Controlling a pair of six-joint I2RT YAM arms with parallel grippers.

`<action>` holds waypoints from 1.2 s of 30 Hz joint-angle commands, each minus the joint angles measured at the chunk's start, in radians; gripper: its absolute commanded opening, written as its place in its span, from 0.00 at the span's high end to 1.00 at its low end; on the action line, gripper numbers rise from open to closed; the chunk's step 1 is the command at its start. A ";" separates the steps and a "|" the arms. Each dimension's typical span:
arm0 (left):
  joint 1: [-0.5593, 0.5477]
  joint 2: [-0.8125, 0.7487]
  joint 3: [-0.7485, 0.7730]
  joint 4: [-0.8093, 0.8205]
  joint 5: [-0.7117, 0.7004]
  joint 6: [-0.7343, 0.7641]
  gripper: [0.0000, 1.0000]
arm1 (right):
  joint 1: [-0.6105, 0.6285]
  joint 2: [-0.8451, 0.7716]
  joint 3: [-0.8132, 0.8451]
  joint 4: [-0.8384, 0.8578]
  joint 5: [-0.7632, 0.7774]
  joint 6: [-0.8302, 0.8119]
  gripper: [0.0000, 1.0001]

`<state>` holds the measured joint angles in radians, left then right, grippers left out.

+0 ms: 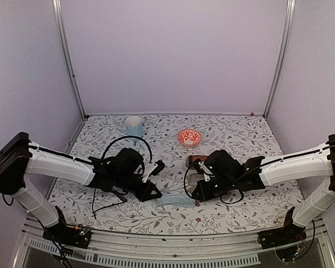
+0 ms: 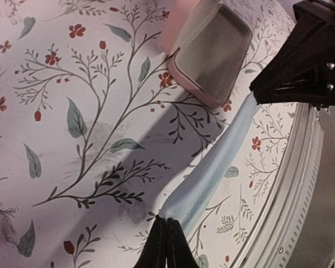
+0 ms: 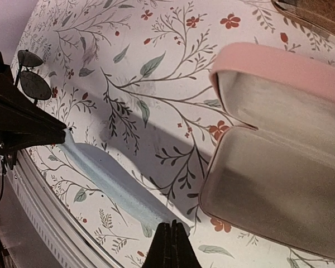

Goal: Organize the sunglasses
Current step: Place the folded cleaning cloth in the sunglasses case.

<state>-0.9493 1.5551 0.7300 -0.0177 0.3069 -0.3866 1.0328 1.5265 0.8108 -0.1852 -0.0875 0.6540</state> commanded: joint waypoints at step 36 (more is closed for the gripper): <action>-0.191 0.491 0.518 0.017 -0.217 0.035 1.00 | -0.102 -0.151 0.005 -0.451 0.446 0.039 1.00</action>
<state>-1.1324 2.0235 1.2201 0.0067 0.1593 -0.3946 0.9421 1.3281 0.7631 -0.6136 0.2741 0.7429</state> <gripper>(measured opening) 0.005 0.008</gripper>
